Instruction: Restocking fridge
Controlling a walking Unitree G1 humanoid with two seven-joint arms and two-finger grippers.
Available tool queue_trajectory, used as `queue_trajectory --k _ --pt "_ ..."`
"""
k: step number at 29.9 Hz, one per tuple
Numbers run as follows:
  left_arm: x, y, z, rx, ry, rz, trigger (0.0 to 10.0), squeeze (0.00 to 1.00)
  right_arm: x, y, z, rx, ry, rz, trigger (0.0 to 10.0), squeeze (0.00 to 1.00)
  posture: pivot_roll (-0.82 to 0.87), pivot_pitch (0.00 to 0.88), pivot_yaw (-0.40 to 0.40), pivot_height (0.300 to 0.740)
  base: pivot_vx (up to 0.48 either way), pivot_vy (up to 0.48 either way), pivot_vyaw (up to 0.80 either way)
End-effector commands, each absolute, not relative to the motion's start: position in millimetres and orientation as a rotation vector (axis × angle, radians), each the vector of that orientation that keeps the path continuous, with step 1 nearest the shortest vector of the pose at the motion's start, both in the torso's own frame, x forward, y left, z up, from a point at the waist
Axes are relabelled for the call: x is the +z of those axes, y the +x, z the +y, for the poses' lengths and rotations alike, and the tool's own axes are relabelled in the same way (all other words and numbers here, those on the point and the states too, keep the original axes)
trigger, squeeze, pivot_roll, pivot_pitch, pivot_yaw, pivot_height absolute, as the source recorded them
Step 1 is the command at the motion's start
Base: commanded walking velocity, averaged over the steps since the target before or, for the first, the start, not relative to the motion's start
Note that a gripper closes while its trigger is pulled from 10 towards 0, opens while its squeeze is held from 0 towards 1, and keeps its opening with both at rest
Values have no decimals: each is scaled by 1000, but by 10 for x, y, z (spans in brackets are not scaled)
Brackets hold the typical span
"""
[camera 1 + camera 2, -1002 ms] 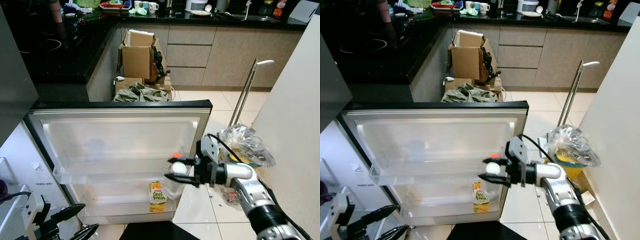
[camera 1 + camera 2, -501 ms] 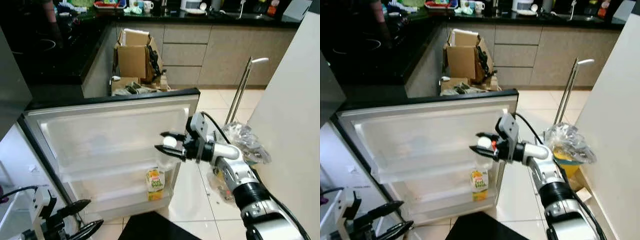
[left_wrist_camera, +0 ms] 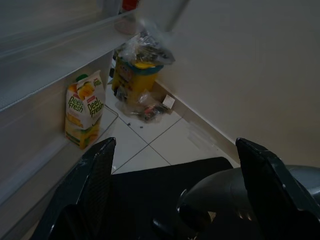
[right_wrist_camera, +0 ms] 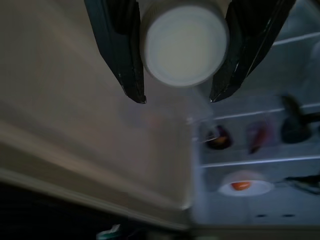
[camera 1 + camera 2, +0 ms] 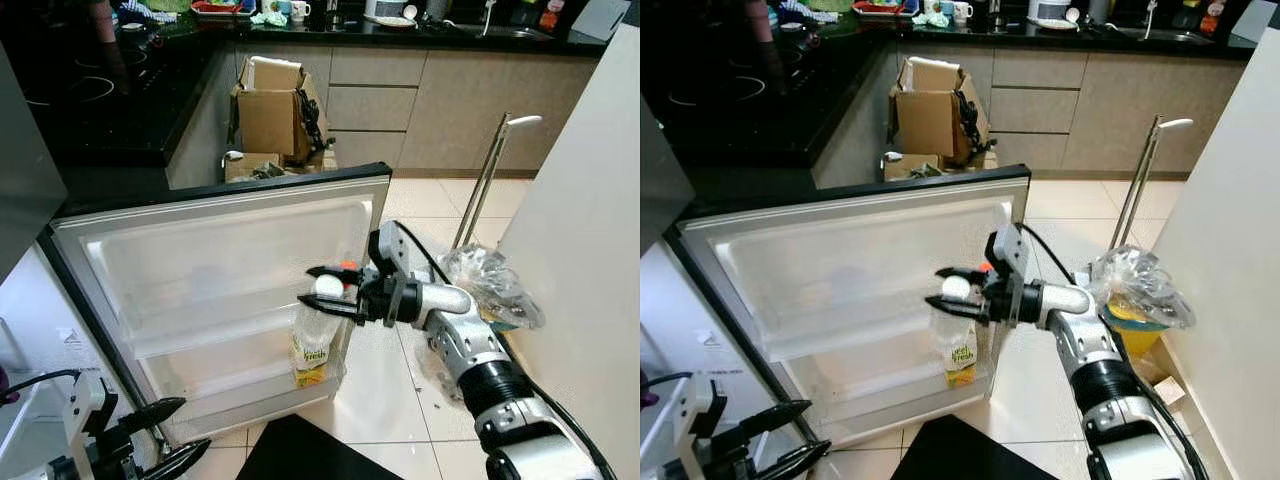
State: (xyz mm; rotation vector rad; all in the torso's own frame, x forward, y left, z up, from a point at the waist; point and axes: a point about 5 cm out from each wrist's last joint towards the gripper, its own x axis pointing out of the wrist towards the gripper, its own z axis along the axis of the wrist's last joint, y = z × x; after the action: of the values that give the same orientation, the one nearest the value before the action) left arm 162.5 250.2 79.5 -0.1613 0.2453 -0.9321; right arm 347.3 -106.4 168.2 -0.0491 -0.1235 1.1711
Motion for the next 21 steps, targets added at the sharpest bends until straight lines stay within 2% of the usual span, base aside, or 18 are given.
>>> queue_trajectory --k 1,3,7,14,21 --pt "821 1632 2519 -949 -135 268 10000 0 1859 3570 -1093 1077 -47 -206 10000 0 10 0 -57 740 0 0 0" --pt "826 1636 2511 -955 -135 268 10000 0 1945 3658 -1106 978 -52 -233 10000 0 8 0 -56 740 0 0 0" --pt "828 1638 2490 -962 -137 266 10000 0 1988 3723 -1103 902 -69 -243 10000 0 9 0 -57 740 0 0 0" --pt "828 1678 2403 -991 -145 253 10000 0 1979 3746 -917 900 -63 -247 10000 0 15 0 -63 740 0 0 0" --pt "851 1685 2360 -1011 -146 246 10000 0 1935 3788 -884 838 -84 -230 10000 0 21 21 -61 740 0 0 0"
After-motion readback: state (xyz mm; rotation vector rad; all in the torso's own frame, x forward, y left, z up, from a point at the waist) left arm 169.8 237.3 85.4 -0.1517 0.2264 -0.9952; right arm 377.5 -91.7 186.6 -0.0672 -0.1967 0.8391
